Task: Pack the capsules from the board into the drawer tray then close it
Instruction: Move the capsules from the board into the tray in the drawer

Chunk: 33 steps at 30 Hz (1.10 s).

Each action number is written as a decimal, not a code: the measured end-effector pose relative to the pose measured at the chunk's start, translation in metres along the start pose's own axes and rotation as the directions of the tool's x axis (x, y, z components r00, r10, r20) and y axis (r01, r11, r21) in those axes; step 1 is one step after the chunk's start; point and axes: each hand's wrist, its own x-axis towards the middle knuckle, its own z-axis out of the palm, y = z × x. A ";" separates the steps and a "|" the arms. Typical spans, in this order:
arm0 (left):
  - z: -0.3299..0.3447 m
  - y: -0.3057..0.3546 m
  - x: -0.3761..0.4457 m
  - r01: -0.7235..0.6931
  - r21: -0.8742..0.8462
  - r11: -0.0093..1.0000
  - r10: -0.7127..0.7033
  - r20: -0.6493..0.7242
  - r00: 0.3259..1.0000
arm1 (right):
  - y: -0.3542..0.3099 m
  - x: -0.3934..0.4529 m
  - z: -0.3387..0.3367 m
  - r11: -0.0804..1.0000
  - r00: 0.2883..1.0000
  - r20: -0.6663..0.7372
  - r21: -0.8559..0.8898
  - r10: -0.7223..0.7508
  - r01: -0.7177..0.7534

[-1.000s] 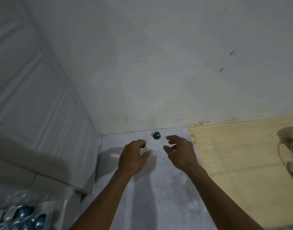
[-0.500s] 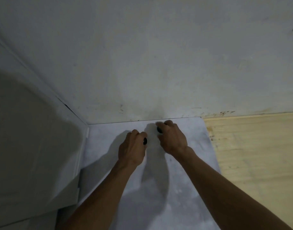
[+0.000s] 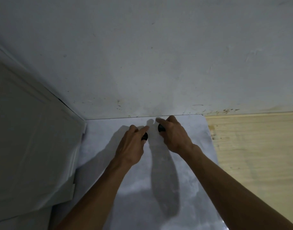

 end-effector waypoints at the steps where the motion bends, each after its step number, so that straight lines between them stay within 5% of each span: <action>1: 0.000 0.001 0.000 -0.003 0.001 1.000 0.003 0.000 1.000 | 0.001 -0.002 0.002 1.000 1.000 0.004 0.000 -0.016 0.016; 9: 0.021 0.004 -0.008 -0.026 -0.129 0.991 -0.010 -0.270 0.963 | 0.012 -0.019 0.027 0.981 0.941 -0.324 0.190 0.091 -0.030; 18: 0.052 -0.004 -0.019 -0.089 -0.222 0.971 -0.022 -0.453 0.891 | 0.028 -0.032 0.058 0.963 0.829 -0.558 0.234 0.020 0.134; 26: 0.051 -0.003 -0.020 -0.112 -0.276 0.954 -0.029 -0.462 0.887 | 0.026 -0.033 0.052 0.962 0.833 -0.554 0.234 0.011 0.143; 33: 0.028 0.004 -0.029 -0.141 -0.323 0.936 -0.023 -0.454 0.890 | 0.003 -0.045 0.033 0.942 0.864 -0.484 0.334 0.141 0.033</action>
